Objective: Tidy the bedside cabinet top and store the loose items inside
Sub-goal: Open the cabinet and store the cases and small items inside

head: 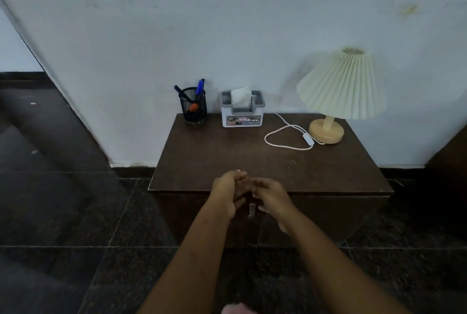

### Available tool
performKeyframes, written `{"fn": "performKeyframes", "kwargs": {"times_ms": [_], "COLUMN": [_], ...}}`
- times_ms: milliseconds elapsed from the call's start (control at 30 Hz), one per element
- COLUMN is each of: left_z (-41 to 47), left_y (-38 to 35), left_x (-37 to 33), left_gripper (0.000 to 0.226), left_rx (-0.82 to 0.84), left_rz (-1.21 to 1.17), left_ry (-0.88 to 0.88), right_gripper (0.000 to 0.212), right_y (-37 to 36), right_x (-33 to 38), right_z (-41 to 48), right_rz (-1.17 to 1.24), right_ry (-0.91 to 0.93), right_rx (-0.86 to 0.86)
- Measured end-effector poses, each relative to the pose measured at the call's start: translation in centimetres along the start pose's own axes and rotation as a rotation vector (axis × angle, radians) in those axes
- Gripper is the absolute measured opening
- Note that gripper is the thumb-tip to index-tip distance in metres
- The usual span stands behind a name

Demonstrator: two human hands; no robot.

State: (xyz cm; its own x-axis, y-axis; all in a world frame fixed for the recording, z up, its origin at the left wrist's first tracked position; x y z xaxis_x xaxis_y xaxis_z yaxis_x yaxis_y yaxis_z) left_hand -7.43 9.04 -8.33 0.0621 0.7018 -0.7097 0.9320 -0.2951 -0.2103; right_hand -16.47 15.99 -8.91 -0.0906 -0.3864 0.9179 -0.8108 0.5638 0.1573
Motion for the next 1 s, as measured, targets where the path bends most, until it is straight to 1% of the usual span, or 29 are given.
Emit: {"fn": "performKeyframes", "kwargs": {"times_ms": [67, 200, 267, 333, 367, 400, 433, 467, 500, 567, 600, 667, 800, 900, 1000], "left_z": [1.5, 6.0, 8.3, 10.7, 11.6, 12.3, 13.0, 13.2, 13.4, 13.2, 12.9, 12.9, 13.1, 13.2, 13.0], "left_y": [-0.2, -0.7, -1.3, -2.1, -2.4, -2.8, -3.0, -3.3, -3.6, -4.6, -5.0, -5.6, -6.4, -6.4, -6.9], "left_x": [-2.6, -8.1, -10.9, -13.2, -14.1, -15.1, -16.1, -17.1, -17.8, -18.9, -19.4, -20.3, -21.8, -21.5, -21.3], "left_gripper": [0.018, 0.012, 0.022, 0.034, 0.036, 0.032, 0.021, 0.017, 0.022, 0.020, 0.024, 0.038, 0.045, 0.057, 0.065], "left_rx": [-0.072, -0.198, -0.205, -0.192, -0.186, -0.173, -0.162, -0.165, -0.164, -0.119, -0.088, -0.051, 0.038, 0.054, 0.110], "left_rz": [-0.027, -0.102, -0.087, -0.047, -0.024, -0.008, 0.000, 0.009, 0.013, 0.011, 0.010, 0.031, 0.124, 0.245, 0.256], "left_ry": [-0.103, -0.289, -0.366, -0.382, -0.363, -0.347, -0.343, -0.344, -0.327, -0.248, -0.196, -0.105, 0.014, 0.083, 0.115], "right_gripper": [0.027, 0.039, 0.047, 0.055, 0.058, 0.060, 0.061, 0.060, 0.058, 0.055, 0.052, 0.050, 0.046, 0.034, 0.031], "right_y": [0.5, 1.1, 1.3, 1.6, 1.8, 2.0, 2.2, 2.3, 2.4, 2.4, 2.3, 2.5, 2.9, 2.8, 3.6], "right_x": [1.6, 3.4, 4.5, 5.5, 6.2, 7.0, 7.9, 8.9, 9.8, 11.3, 12.0, 13.3, 15.3, 16.2, 16.5], "right_z": [2.0, 7.6, 10.8, 13.7, 14.9, 16.0, 17.0, 17.9, 18.6, 19.6, 19.9, 20.5, 21.4, 21.8, 21.6], "right_rz": [0.015, 0.078, 0.085, 0.084, 0.084, 0.082, 0.083, 0.084, 0.084, 0.055, 0.034, -0.003, -0.125, -0.247, -0.293], "right_ry": [0.106, 0.247, 0.311, 0.331, 0.338, 0.344, 0.343, 0.327, 0.297, 0.203, 0.156, 0.077, -0.074, -0.099, -0.100], "right_rx": [-0.046, -0.131, -0.168, -0.209, -0.226, -0.236, -0.243, -0.248, -0.248, -0.245, -0.244, -0.272, -0.351, -0.363, -0.411]}}
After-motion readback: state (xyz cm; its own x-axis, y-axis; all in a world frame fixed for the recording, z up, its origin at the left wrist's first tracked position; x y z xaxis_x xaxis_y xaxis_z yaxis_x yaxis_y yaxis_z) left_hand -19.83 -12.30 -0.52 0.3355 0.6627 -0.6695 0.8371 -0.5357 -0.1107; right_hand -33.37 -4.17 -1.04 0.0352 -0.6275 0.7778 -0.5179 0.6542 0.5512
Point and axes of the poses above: each hand's wrist, its own z-axis towards the middle knuckle, its own y-axis out of the back of the hand, x = y × z, the point moved 6 cm from there along z, towards the middle knuckle, and after that the axes turned 4 degrees about -x, right-handed, at the moved point
